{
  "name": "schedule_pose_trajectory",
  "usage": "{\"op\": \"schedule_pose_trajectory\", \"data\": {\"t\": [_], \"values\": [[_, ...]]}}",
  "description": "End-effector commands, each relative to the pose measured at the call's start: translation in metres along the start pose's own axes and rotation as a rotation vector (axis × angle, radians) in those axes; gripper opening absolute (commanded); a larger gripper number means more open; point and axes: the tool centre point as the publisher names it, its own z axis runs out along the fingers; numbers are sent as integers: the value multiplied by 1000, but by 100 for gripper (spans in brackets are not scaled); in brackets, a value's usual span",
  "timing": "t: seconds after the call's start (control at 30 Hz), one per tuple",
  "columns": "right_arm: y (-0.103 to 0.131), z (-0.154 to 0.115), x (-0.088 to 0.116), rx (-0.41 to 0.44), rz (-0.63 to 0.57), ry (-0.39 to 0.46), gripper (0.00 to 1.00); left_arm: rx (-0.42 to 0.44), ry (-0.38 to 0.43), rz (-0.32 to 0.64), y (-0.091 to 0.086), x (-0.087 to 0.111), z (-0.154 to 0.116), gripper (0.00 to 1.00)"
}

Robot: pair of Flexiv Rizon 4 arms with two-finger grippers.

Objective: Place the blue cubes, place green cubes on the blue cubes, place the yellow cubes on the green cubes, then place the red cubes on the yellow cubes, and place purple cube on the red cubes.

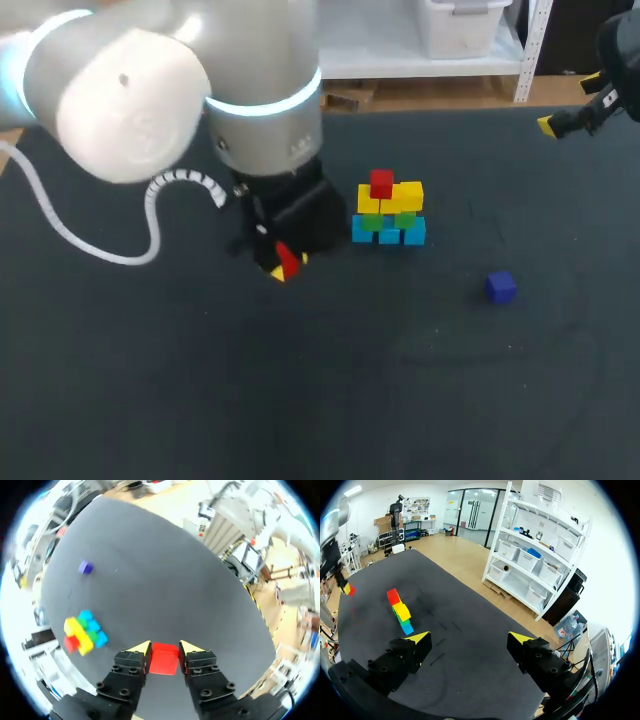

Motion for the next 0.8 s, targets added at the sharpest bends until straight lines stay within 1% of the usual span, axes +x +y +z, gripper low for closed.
{"op": "schedule_pose_trajectory", "data": {"t": [0.03, 0.07, 0.17, 0.3, 0.37, 0.43, 0.47, 0.5, 0.53, 0.57, 0.6, 0.67, 0.77, 0.8], "values": [[4, -2, 0, 53, 2, 3, 100, 41, -24, -312, 19, 26, -4, 0], [4, -2, 0, 53, 2, 3, 100, 55, -25, -358, 22, 30, -3, 0], [4, -2, 0, 53, 2, 3, 100, 41, -47, -481, 30, 42, -7, 0], [4, -2, 0, 53, 2, 3, 100, 14, -52, -620, 45, 49, -11, 0], [4, -2, 0, 53, 2, 3, 100, -28, -57, -691, 55, 50, -15, 0], [4, -2, 0, 53, 2, 3, 100, -45, -14, -739, 63, 52, -18, 0], [4, -2, 0, 53, 2, 3, 100, -76, -48, -769, 67, 54, -21, 0], [4, -2, 0, 53, 2, 3, 100, -83, -54, -777, 69, 55, -24, 0], [4, -2, 0, 53, 2, 3, 100, -86, -26, -788, 73, 56, -25, 0], [4, -2, 0, 53, 2, 3, 100, -107, -39, -815, 75, 58, -27, 0], [4, -2, 0, 53, 2, 3, 100, -115, -60, -816, 78, 59, -29, 0], [4, -2, 0, 53, 2, 3, 100, -116, -54, -810, 83, 59, -32, 0], [4, -2, 0, 53, 2, 3, 100, -140, -67, -794, 98, 56, -40, 0], [4, -2, 0, 53, 2, 3, 100, -160, -81, -798, 103, 55, -44, 0]]}}
